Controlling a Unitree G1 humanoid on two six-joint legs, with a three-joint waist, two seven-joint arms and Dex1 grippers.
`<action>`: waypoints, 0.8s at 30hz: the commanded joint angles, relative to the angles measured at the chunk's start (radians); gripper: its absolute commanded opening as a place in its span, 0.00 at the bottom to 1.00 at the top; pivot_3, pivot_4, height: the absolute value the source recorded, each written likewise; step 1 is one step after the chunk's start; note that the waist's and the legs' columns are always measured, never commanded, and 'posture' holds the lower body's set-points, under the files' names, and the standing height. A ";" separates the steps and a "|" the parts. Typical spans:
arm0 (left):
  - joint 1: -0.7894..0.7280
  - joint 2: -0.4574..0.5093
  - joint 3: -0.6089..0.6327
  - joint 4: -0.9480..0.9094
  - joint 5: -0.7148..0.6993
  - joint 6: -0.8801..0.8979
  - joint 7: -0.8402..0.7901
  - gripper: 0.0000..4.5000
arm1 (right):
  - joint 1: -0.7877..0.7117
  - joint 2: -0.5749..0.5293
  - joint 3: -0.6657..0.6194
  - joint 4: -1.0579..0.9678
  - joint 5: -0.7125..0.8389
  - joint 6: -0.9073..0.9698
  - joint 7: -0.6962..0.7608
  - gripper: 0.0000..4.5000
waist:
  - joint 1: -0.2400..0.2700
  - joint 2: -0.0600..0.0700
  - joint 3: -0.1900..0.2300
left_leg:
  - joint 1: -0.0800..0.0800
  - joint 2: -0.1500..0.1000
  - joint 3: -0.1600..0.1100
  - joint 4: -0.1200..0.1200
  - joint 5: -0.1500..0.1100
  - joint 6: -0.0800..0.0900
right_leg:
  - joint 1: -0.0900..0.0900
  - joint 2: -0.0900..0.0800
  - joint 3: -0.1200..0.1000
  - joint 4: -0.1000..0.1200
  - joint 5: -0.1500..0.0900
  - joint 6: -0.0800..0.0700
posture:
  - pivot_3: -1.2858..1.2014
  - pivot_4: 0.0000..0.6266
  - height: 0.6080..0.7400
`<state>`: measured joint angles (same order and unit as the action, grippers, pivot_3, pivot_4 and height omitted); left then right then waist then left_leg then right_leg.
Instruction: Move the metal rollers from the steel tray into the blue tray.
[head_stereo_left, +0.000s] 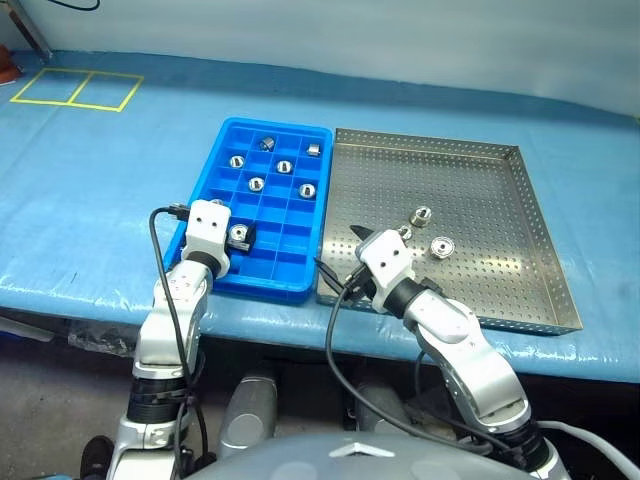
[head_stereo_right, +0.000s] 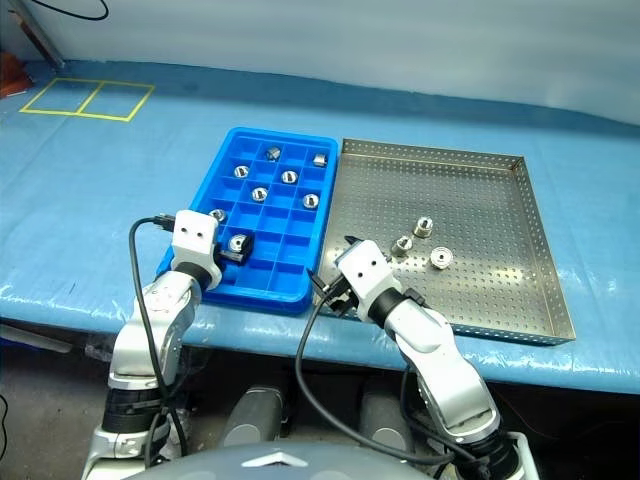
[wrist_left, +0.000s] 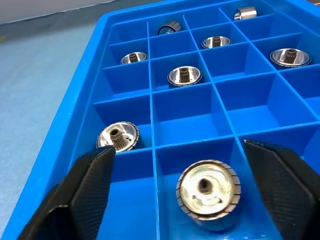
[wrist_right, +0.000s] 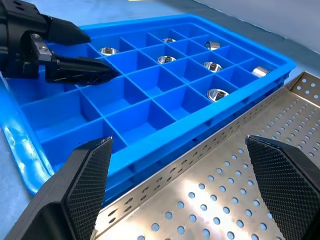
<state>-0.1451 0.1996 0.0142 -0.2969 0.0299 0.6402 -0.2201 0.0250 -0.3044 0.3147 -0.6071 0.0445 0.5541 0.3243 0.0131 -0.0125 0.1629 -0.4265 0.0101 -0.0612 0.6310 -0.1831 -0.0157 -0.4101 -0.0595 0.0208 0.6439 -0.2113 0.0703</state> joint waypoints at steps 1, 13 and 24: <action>-0.103 0.010 -0.011 0.030 -0.029 -0.018 -0.034 0.99 | 0.018 0.007 -0.039 -0.074 0.003 -0.013 -0.018 1.00 | 0.000 0.000 0.000 | 0.000 0.000 0.000 0.000 0.000 0.000 | 0.000 0.000 0.000 0.000 0.000 0.000 | 0.52 0.24 1.00; -0.630 -0.025 -0.243 0.553 -0.101 -0.165 -0.438 0.99 | 0.158 -0.018 -0.143 -0.153 0.005 0.009 -0.046 1.00 | -0.040 -0.002 0.001 | -0.002 -0.002 0.000 0.000 0.000 0.000 | -0.001 -0.001 0.000 -0.001 0.000 0.001 | 0.48 0.24 1.00; -0.800 -0.196 -0.380 1.049 0.004 -0.376 -0.515 0.99 | 0.240 0.021 -0.162 -0.157 -0.034 -0.012 -0.127 1.00 | -0.093 -0.002 0.001 | -0.003 -0.001 0.001 0.000 0.000 0.001 | -0.002 0.000 0.001 -0.001 0.000 0.001 | 0.44 0.24 1.00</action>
<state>-0.9076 0.0166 -0.3645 0.7245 0.0138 0.3101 -0.7412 0.2594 -0.2932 0.1741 -0.7209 0.0210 0.5672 0.2169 -0.0798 -0.0141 0.1636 -0.4291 0.0091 -0.0603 0.6307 -0.1833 -0.0151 -0.4121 -0.0595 0.0217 0.6431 -0.2111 0.0711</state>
